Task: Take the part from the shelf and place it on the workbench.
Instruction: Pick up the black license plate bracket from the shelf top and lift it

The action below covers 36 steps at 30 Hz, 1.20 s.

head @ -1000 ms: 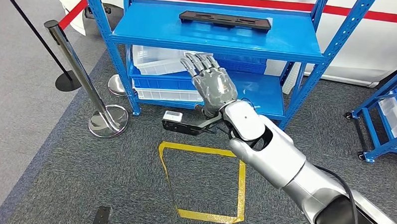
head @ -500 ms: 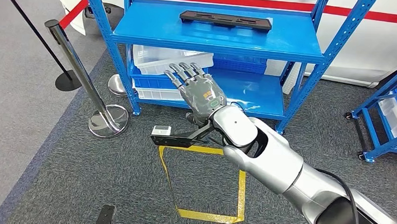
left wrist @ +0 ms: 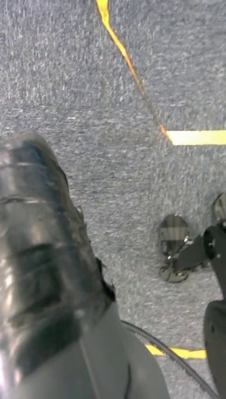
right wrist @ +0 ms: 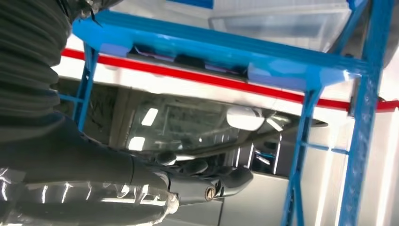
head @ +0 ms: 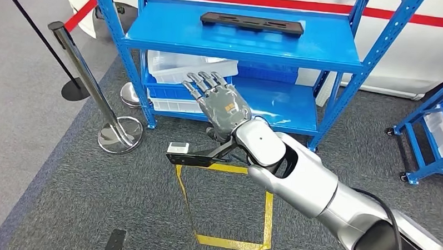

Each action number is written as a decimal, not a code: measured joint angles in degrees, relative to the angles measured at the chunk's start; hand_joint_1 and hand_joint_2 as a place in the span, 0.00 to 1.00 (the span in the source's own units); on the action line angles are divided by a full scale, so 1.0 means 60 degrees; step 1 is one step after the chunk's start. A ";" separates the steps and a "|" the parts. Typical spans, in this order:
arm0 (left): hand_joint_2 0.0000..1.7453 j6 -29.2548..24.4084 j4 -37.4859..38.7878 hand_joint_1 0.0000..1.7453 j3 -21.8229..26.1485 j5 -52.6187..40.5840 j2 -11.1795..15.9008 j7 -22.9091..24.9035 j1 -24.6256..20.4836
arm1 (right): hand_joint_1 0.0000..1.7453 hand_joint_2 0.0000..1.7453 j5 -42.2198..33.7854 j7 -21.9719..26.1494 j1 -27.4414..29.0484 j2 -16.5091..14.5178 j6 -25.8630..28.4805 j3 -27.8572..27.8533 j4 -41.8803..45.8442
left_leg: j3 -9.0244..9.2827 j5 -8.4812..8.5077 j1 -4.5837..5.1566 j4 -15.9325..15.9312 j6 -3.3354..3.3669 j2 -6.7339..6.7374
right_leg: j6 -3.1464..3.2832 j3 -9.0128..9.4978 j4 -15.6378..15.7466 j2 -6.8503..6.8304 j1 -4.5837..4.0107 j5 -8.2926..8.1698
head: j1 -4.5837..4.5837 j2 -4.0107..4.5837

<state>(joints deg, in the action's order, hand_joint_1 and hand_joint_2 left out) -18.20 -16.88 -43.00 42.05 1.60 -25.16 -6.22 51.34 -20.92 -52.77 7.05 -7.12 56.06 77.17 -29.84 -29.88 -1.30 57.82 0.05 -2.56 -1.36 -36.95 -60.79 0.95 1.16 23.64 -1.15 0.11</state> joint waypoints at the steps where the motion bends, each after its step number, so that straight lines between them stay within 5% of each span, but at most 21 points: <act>1: 0.00 0.0013 0.0001 0.00 -0.0003 0.0011 0.0002 -0.0016 0.0002 | 0.00 1.00 -0.0001 -0.0045 -0.0004 0.0006 -0.0022 0.0013 0.0006 | -0.0017 -0.0014 -0.0001 0.0004 -0.0047 -0.0003 | 0.0083 0.0014 0.0066 0.0000 -0.0021 0.0053 | 0.0000 0.0000; 4: 0.00 0.0061 0.0001 0.00 -0.0007 0.0028 0.0003 -0.0067 0.0035 | 0.00 1.00 -0.0021 -0.0203 -0.0025 0.0016 -0.0166 0.0031 0.0009 | -0.0101 -0.0192 -0.0026 0.0242 -0.0153 0.0106 | 0.0313 0.0131 0.0127 -0.0030 -0.0022 0.0150 | -0.0026 0.0000; 8: 0.00 0.0090 0.0003 0.00 -0.0009 0.0107 0.0023 -0.0147 0.0039 | 0.00 1.00 -0.0118 -0.0451 -0.0063 0.0018 -0.0494 0.0077 -0.0050 | -0.1596 -0.0773 -0.0012 0.2599 -0.0162 0.0281 | 0.0491 0.0379 0.0162 -0.0128 -0.0109 0.0327 | -0.0061 0.0000; 10: 0.00 0.0090 0.0006 0.00 -0.0009 0.0157 0.0037 -0.0175 0.0089 | 0.00 1.00 -0.0203 -0.0584 -0.0062 0.0020 -0.0631 0.0116 -0.0110 | -0.1992 -0.0370 0.0007 0.2725 -0.0102 0.0283 | 0.0510 0.0508 0.0157 -0.0134 -0.0167 0.0436 | -0.0062 0.0000; 12: 0.00 0.0090 0.0008 0.00 -0.0009 0.0195 0.0045 -0.0201 0.0114 | 0.00 1.00 -0.0285 -0.0715 -0.0073 0.0021 -0.0716 0.0127 -0.0158 | -0.1720 0.0539 0.0066 0.1626 0.0025 0.0314 | 0.0497 0.0687 0.0155 -0.0138 -0.0194 0.0570 | -0.0058 0.0000; 14: 0.00 0.0090 0.0015 0.00 -0.0009 0.0210 0.0048 -0.0223 0.0108 | 0.00 1.00 -0.0340 -0.0827 -0.0106 0.0023 -0.0784 0.0135 -0.0210 | -0.1356 0.1026 0.0169 0.0647 0.0138 0.0370 | 0.0444 0.0769 0.0156 -0.0143 -0.0218 0.0664 | -0.0055 0.0000; 18: 0.00 0.0090 0.0023 0.00 -0.0009 0.0262 0.0056 -0.0255 0.0144 | 0.00 1.00 -0.0321 -0.1068 -0.0157 0.0026 -0.0941 0.0156 -0.0302 | -0.1158 0.0915 0.0194 0.0184 0.0227 0.0365 | 0.0281 0.0741 0.0200 -0.0160 -0.0225 0.0736 | -0.0047 -0.0001; 20: 0.00 0.0090 0.0025 0.00 -0.0010 0.0302 0.0058 -0.0269 0.0181 | 0.00 1.00 -0.0305 -0.1178 -0.0203 0.0028 -0.1038 0.0161 -0.0355 | -0.0975 0.0883 0.0139 0.0049 0.0288 0.0358 | 0.0188 0.0562 -0.0237 -0.0157 -0.0217 0.0953 | -0.0043 0.0000; 23: 0.00 0.0090 0.0027 0.00 -0.0013 0.0339 0.0069 -0.0280 0.0167 | 0.00 1.00 -0.0299 -0.1308 -0.0232 0.0031 -0.1170 0.0209 -0.0509 | -0.0792 0.0767 0.0136 0.0011 0.0388 0.0342 | 0.0113 -0.0576 -0.2082 -0.0152 -0.0162 0.1461 | -0.0035 0.0000; 25: 0.00 0.0090 0.0030 0.00 -0.0012 0.0362 0.0072 -0.0279 0.0191 | 0.00 1.00 -0.0299 -0.1370 -0.0216 0.0032 -0.1197 0.0244 -0.0614 | -0.0678 0.0661 0.0134 0.0027 0.0394 0.0309 | 0.0086 -0.1079 -0.2521 -0.0153 -0.0124 0.1246 | -0.0033 0.0000; 28: 0.00 0.0090 0.0035 0.00 -0.0013 0.0375 0.0072 -0.0278 0.0227 | 0.00 1.00 -0.0299 -0.1452 -0.0244 0.0032 -0.1188 0.0251 -0.0721 | -0.0434 0.0436 0.0134 0.0090 0.0318 0.0248 | 0.0100 -0.0555 -0.0902 -0.0144 -0.0093 0.0041 | -0.0032 0.0000; 29: 0.00 0.0090 0.0037 0.00 -0.0013 0.0375 0.0073 -0.0277 0.0220 | 0.00 1.00 -0.0300 -0.1469 -0.0270 0.0027 -0.1186 0.0251 -0.0757 | -0.0404 0.0366 0.0141 0.0126 0.0271 0.0229 | 0.0126 -0.0314 -0.0345 -0.0135 -0.0097 -0.0159 | -0.0029 -0.0001; 34: 0.00 0.0081 0.0053 0.00 -0.0013 0.0382 0.0095 -0.0275 0.0216 | 0.00 1.00 -0.0302 -0.1493 -0.0338 0.0011 -0.1155 0.0251 -0.0916 | -0.0469 0.0219 0.0125 0.0199 0.0025 0.0228 | 0.0338 -0.0040 0.0198 -0.0113 -0.0123 -0.0089 | -0.0069 0.0000; 36: 0.00 0.0077 0.0056 0.00 -0.0015 0.0383 0.0109 -0.0276 0.0216 | 0.00 1.00 -0.0329 -0.1481 -0.0365 -0.0012 -0.1113 0.0252 -0.0965 | -0.0832 -0.0089 0.0104 0.0920 -0.0058 0.0283 | 0.0439 0.0076 0.0256 -0.0135 -0.0095 -0.0046 | -0.0097 0.0000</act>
<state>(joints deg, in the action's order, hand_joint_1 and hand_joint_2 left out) -17.74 -16.55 -43.10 44.35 2.26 -26.81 -4.92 49.37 -29.81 -54.96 6.98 -13.80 57.58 71.37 -34.83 -30.42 -0.68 63.34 -0.30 -0.86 1.27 -36.49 -59.25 0.14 0.59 23.36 -1.74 0.11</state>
